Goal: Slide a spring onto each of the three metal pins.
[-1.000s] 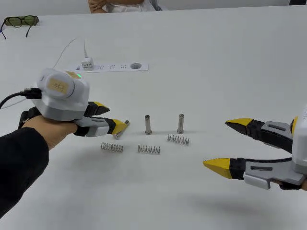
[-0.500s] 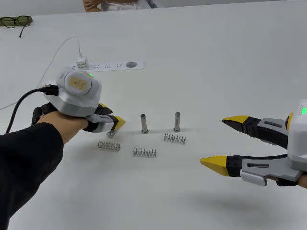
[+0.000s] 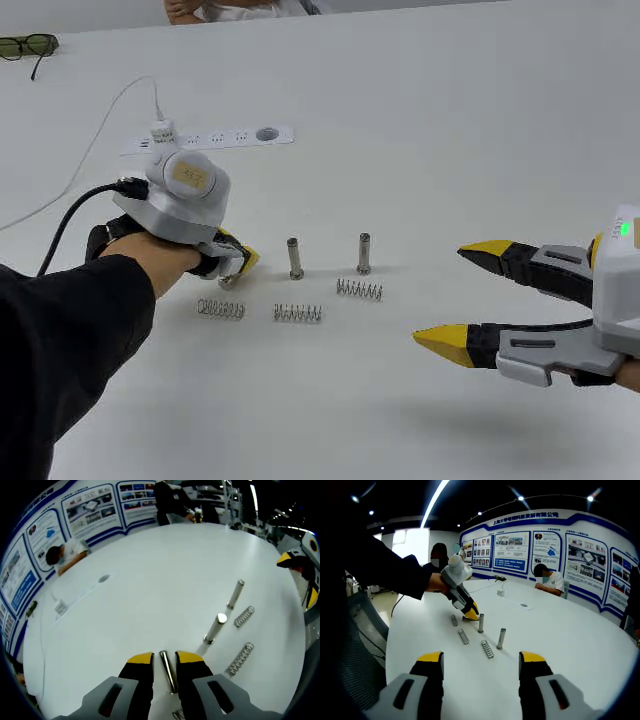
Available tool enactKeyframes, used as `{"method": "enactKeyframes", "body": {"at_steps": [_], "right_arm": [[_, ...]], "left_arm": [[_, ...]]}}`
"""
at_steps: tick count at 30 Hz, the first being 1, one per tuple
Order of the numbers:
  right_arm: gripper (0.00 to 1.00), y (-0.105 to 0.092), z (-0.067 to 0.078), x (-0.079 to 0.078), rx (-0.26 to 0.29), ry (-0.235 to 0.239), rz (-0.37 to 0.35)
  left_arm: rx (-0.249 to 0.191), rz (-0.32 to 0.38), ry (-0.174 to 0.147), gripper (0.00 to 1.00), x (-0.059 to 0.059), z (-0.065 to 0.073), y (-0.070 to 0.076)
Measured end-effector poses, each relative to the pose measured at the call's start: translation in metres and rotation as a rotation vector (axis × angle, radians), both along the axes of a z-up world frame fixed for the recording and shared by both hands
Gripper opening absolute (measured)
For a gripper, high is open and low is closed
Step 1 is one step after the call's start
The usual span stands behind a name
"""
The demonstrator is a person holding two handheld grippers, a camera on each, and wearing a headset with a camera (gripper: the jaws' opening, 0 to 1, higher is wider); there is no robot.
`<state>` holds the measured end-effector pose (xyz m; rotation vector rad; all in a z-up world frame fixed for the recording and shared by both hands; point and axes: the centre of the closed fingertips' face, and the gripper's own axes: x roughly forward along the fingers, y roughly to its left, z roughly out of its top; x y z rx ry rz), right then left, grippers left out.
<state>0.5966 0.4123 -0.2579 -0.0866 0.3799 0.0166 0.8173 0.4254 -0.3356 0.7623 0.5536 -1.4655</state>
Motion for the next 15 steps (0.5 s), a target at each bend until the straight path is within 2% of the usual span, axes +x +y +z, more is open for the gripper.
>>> {"method": "enactKeyframes", "body": {"at_steps": [7, 15], "right_arm": [[0.62, -0.001, -0.001, -0.001, -0.004, 0.003, -0.002], [0.62, -0.001, -0.004, -0.001, -0.008, 0.012, 0.004]], "left_arm": [[0.044, 0.014, 0.009, 0.15, 0.000, -0.007, -0.001], [0.066, 0.016, 0.014, 0.13, 0.001, -0.011, 0.000]]}}
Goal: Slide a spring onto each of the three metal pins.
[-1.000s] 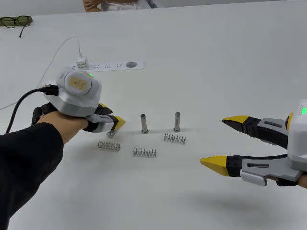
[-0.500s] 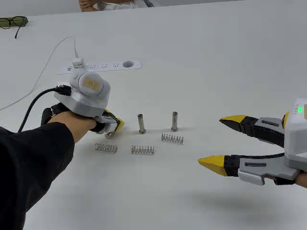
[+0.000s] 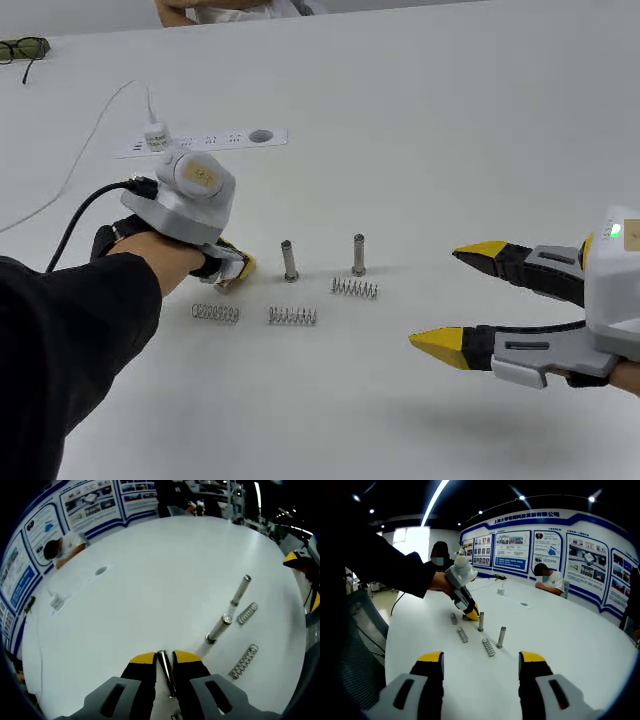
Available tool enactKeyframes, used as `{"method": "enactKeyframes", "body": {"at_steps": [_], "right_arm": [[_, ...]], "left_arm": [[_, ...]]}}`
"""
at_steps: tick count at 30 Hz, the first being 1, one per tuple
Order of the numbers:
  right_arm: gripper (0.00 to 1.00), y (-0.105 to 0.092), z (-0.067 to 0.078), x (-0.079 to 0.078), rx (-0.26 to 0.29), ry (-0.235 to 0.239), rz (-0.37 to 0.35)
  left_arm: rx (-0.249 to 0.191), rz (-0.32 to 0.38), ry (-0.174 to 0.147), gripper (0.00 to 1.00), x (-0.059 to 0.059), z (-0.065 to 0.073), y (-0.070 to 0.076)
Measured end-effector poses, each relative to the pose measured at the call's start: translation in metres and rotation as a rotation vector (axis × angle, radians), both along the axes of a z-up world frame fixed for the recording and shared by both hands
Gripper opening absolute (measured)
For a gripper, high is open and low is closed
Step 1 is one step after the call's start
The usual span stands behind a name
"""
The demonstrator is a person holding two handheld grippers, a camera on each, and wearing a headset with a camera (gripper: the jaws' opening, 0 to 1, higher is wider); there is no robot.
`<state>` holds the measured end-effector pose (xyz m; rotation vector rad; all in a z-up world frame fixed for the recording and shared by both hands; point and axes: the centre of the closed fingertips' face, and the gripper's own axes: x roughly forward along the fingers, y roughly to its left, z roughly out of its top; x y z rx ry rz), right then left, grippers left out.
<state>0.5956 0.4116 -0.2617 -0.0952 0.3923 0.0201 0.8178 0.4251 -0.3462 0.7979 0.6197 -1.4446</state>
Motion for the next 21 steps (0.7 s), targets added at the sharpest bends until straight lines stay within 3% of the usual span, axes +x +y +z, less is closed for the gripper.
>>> {"method": "enactKeyframes", "body": {"at_steps": [21], "right_arm": [[0.61, -0.0020, -0.0011, -0.0005, -0.002, 0.000, -0.001]], "left_arm": [[0.027, 0.037, 0.009, 0.08, 0.0046, -0.0012, 0.0005]]}}
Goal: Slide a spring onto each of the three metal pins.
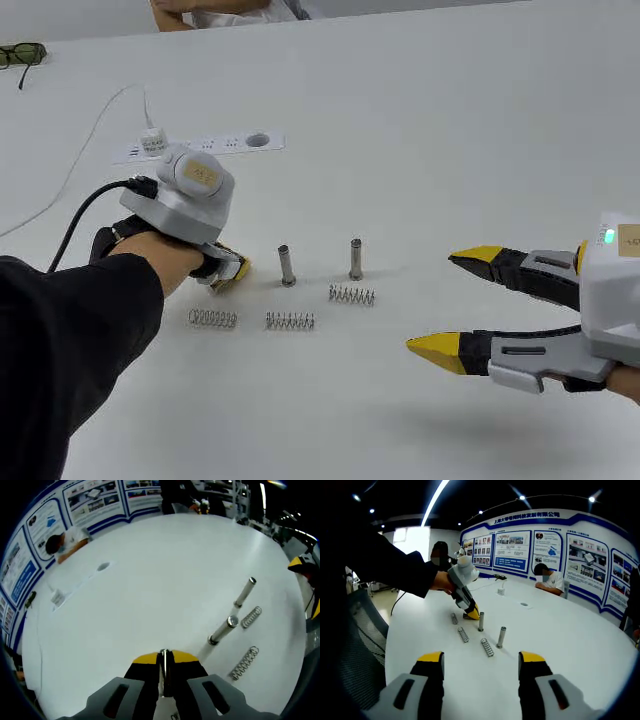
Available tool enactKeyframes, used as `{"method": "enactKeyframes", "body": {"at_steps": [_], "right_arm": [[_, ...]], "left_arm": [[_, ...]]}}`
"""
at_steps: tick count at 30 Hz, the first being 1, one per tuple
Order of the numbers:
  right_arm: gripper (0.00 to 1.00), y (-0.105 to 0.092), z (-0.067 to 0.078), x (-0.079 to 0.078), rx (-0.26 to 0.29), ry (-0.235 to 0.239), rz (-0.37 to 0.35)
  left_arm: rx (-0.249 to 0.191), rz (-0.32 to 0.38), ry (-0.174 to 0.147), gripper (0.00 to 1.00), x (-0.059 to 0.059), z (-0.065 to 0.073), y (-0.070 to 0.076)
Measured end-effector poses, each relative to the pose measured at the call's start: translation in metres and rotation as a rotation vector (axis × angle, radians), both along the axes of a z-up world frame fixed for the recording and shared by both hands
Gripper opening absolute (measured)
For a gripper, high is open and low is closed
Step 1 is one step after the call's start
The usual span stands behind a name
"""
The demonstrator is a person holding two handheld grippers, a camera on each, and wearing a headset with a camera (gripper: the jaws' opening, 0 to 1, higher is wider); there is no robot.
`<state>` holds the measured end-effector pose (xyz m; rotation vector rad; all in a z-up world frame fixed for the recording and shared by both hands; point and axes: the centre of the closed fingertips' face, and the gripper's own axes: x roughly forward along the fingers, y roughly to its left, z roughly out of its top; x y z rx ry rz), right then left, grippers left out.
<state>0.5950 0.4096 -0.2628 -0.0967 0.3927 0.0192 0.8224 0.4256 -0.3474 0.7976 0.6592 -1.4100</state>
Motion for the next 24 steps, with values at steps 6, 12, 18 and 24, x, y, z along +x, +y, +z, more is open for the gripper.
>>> {"method": "enactKeyframes", "body": {"at_steps": [6, 12, 18, 24], "right_arm": [[0.61, 0.001, -0.001, 0.000, 0.000, 0.003, 0.001], [0.61, 0.003, -0.001, 0.001, -0.001, 0.006, 0.007], [0.61, 0.001, 0.000, 0.000, -0.002, 0.005, 0.000], [0.61, 0.001, -0.002, 0.000, -0.004, 0.012, 0.001]], "left_arm": [[-0.026, 0.014, 0.016, 0.07, 0.002, 0.009, -0.001], [-0.036, 0.011, 0.003, 0.01, 0.006, 0.012, 0.001], [-0.031, 0.016, 0.007, 0.01, 0.000, 0.008, 0.002], [-0.051, 0.025, 0.011, 0.01, -0.002, 0.014, -0.002]]}}
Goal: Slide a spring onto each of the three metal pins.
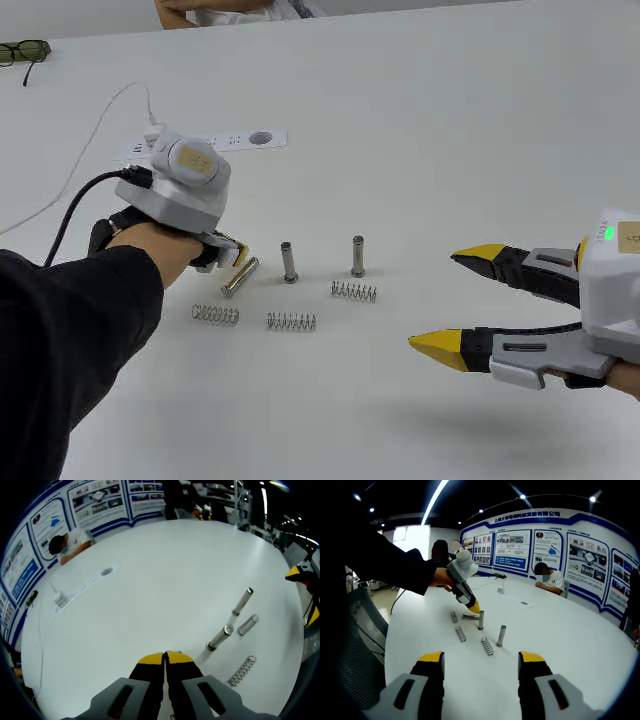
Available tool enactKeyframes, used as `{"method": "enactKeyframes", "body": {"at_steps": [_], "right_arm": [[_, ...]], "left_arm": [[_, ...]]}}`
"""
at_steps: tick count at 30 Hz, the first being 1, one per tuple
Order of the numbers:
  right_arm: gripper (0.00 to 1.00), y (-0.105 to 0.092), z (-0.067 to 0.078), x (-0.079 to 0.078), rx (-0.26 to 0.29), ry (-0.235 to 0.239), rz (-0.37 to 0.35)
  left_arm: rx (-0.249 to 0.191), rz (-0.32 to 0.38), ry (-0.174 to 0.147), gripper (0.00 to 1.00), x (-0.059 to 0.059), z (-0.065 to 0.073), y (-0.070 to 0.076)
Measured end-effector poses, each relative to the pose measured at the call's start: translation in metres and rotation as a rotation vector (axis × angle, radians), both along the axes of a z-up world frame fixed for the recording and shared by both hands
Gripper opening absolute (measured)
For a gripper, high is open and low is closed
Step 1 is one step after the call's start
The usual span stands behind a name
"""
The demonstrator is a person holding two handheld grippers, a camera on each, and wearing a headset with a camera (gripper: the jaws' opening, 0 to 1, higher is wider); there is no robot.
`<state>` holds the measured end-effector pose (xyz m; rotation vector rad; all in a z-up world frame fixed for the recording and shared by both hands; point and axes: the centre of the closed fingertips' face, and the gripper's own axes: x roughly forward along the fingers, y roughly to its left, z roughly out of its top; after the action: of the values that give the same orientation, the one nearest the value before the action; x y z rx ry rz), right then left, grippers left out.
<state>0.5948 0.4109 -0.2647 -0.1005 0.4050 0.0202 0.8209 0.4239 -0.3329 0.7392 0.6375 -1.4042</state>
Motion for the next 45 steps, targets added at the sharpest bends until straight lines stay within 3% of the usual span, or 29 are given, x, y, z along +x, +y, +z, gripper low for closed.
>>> {"method": "enactKeyframes", "body": {"at_steps": [6, 10, 18, 25, 32, 36, 45], "right_arm": [[0.60, 0.000, -0.002, 0.000, -0.002, 0.009, 0.000], [0.60, 0.000, -0.002, 0.000, -0.003, 0.012, -0.002], [0.60, 0.000, -0.001, 0.000, -0.006, 0.010, -0.005], [0.60, -0.001, -0.001, -0.001, -0.005, 0.010, -0.007], [0.60, -0.001, -0.003, -0.001, -0.002, 0.017, -0.002], [0.60, -0.001, -0.004, -0.001, -0.004, 0.019, -0.001], [0.60, -0.003, -0.005, -0.002, 0.000, 0.018, -0.006]], "left_arm": [[-0.014, -0.014, 0.018, 0.02, -0.007, 0.004, -0.003], [-0.004, -0.014, 0.081, 0.14, -0.020, 0.002, -0.004], [0.047, -0.043, 0.046, 0.14, -0.030, -0.007, -0.004], [0.090, -0.058, 0.001, 0.13, -0.022, -0.014, 0.001], [0.095, -0.040, 0.009, 0.14, -0.012, -0.013, 0.002], [0.095, -0.038, 0.015, 0.14, -0.012, -0.012, -0.002], [0.141, -0.019, 0.029, 0.14, -0.008, -0.016, -0.005]]}}
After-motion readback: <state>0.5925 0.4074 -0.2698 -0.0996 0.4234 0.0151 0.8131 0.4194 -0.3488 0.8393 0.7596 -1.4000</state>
